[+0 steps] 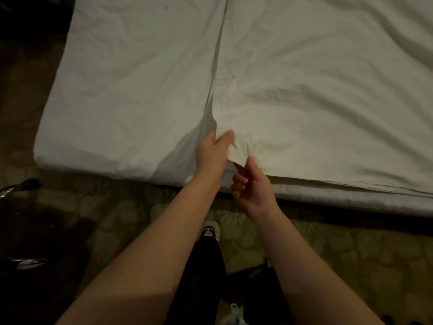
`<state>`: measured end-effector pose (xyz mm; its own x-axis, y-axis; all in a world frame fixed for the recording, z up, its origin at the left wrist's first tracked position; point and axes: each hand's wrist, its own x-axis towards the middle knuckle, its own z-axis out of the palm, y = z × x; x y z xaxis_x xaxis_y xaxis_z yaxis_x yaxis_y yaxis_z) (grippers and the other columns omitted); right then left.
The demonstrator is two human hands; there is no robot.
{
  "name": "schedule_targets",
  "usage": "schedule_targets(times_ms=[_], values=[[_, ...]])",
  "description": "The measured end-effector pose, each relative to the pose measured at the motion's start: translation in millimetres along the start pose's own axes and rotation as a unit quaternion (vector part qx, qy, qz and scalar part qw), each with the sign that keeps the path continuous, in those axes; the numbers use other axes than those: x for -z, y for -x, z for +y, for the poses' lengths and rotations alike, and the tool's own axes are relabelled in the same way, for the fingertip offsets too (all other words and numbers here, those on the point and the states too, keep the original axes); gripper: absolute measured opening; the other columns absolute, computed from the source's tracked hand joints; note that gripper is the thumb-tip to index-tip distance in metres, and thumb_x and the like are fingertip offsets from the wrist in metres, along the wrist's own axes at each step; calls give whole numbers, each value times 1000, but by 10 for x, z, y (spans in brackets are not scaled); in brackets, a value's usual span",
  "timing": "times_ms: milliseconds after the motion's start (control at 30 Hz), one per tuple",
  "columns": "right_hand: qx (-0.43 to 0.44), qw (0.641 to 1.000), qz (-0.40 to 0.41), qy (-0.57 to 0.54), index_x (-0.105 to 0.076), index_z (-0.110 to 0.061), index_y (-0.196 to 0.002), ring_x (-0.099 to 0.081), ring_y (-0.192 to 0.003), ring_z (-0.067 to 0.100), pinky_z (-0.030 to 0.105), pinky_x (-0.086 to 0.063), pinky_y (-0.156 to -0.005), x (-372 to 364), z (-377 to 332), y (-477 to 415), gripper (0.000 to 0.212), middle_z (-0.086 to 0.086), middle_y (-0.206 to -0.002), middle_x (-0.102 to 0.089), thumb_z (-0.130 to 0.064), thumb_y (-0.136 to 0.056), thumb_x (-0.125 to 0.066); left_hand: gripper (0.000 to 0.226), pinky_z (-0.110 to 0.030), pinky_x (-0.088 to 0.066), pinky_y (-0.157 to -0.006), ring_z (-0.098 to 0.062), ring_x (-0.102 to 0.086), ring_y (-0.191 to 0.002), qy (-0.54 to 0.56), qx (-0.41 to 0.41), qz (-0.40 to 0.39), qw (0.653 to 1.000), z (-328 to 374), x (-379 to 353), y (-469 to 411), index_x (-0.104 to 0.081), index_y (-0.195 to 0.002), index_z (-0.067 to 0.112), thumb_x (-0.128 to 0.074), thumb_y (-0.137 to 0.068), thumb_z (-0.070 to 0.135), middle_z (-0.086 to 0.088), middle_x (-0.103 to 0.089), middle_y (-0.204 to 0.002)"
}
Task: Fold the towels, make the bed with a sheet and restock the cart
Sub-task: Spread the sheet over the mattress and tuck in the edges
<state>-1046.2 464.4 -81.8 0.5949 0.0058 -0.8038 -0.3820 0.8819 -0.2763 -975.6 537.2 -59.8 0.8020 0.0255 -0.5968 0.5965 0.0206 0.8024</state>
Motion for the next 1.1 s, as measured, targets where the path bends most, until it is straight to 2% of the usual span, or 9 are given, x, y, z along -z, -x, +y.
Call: schedule_targets(times_ms=[67, 167, 300, 400, 500, 700, 833, 1000, 1100], values=[[7, 999, 32, 42, -60, -18, -93, -41, -43, 1, 12, -30, -41, -41, 30, -34, 23, -8, -59, -59, -36, -97, -46, 22, -27, -45, -79, -23, -62, -98, -168, -62, 39, 983, -2, 91, -152, -66, -107, 9, -55, -93, 22, -4, -67, -99], [-5, 990, 130, 61, -58, -14, -97, -53, -55, 7, 16, -41, -46, 31, 140, -125, 18, -1, -70, -61, -30, -97, -51, 36, -30, -41, -86, -32, -54, -112, -388, 37, 29, 920, -280, 321, -326, -60, -122, 6, -49, -95, 28, -15, -61, -123], [56, 969, 214, 109, -56, -14, -96, -58, -74, 13, 25, -50, -65, 250, 162, -155, 9, 3, -85, -58, -22, -95, -55, 36, -30, -38, -88, -30, -51, -112, -417, 55, 57, 905, -564, 340, -288, -61, -119, 4, -49, -96, 28, -15, -52, -128], [128, 949, 273, 96, -57, -16, -92, -56, -83, 11, 24, -51, -73, 316, 15, -104, 4, 3, -97, -57, -16, -95, -54, 34, -21, -31, -88, -23, -46, -110, -376, 9, 125, 918, -560, 301, -256, -61, -114, -3, -52, -94, 24, -11, -41, -130], [182, 922, 335, 67, -56, -13, -122, -56, -96, 16, 29, -49, -84, 379, -211, -112, 28, 5, -118, -57, -19, -95, -54, 27, -23, -34, -82, -20, -47, -98, -307, -2, 104, 946, -550, 319, -242, -62, -107, 3, -51, -94, 23, -8, -50, -112], [204, 892, 400, 52, -38, -19, -143, -50, -119, 25, 34, -46, -94, 556, -533, -182, 53, 5, -139, -45, -27, -94, -55, 27, -28, -46, -84, -17, -57, -96, -8, 104, 80, 991, -576, 241, -191, -59, -116, 14, -59, -92, 25, -2, -62, -106], [191, 890, 412, 33, -45, -19, -137, -53, -102, 19, 28, -46, -75, 688, -661, -152, 46, 1, -125, -48, -28, -93, -54, 36, -39, -49, -97, -22, -61, -111, 328, 174, 57, 927, -737, 110, -89, -57, -123, 10, -62, -89, 23, -9, -64, -121], [147, 934, 326, -15, -54, -14, -115, -57, -81, 11, 20, -50, -64, 921, -863, 2, 26, 0, -99, -57, -26, -93, -60, 28, -35, -53, -87, -21, -62, -105, 320, 159, 56, 932, -712, -43, -70, -59, -116, 11, -61, -91, 23, -8, -65, -115], [139, 944, 299, 21, -55, -13, -115, -58, -83, 13, 21, -50, -64, 934, -914, 32, 27, 0, -95, -58, -28, -93, -59, 37, -28, -55, -74, -18, -63, -93, 246, 148, 138, 948, -672, 2, -157, -57, -122, 5, -64, -89, 20, -9, -64, -115]])
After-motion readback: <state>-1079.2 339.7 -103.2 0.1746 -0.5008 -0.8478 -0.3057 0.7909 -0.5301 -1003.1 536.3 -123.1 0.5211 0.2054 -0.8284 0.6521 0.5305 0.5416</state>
